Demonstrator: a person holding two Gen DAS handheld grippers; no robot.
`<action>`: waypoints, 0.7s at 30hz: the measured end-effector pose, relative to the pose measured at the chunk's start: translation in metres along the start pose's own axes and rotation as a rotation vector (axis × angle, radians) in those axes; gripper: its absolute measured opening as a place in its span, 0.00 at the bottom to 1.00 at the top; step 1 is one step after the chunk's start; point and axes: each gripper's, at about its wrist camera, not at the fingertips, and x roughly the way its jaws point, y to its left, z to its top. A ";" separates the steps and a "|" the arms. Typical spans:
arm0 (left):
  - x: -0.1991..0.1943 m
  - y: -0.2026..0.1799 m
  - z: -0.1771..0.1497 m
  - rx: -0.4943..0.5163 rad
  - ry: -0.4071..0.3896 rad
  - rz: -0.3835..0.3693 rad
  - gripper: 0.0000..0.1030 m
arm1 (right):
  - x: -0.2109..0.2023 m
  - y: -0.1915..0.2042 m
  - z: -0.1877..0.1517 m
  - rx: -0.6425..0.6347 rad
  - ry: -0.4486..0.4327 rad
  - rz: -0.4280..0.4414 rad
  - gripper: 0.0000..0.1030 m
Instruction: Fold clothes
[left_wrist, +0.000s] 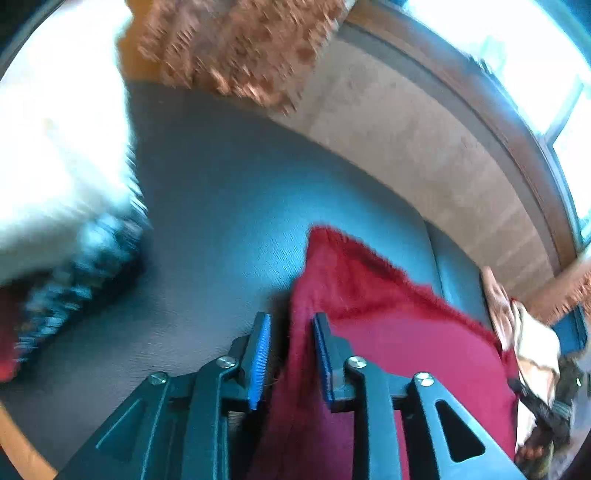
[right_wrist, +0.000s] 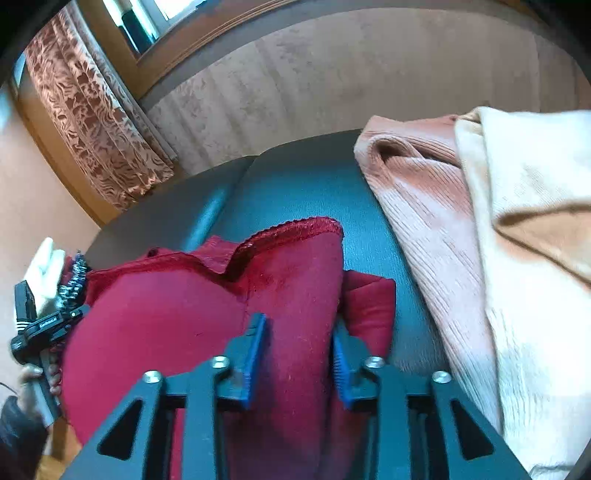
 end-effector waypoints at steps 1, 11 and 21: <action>-0.010 -0.003 0.002 -0.003 -0.036 0.021 0.26 | -0.006 0.005 0.000 -0.024 -0.016 -0.025 0.52; -0.021 -0.098 -0.047 0.379 -0.067 -0.191 0.30 | -0.012 0.105 0.026 -0.353 -0.074 0.046 0.63; 0.021 -0.111 -0.093 0.481 -0.010 -0.337 0.30 | 0.094 0.166 0.052 -0.510 0.242 0.183 0.66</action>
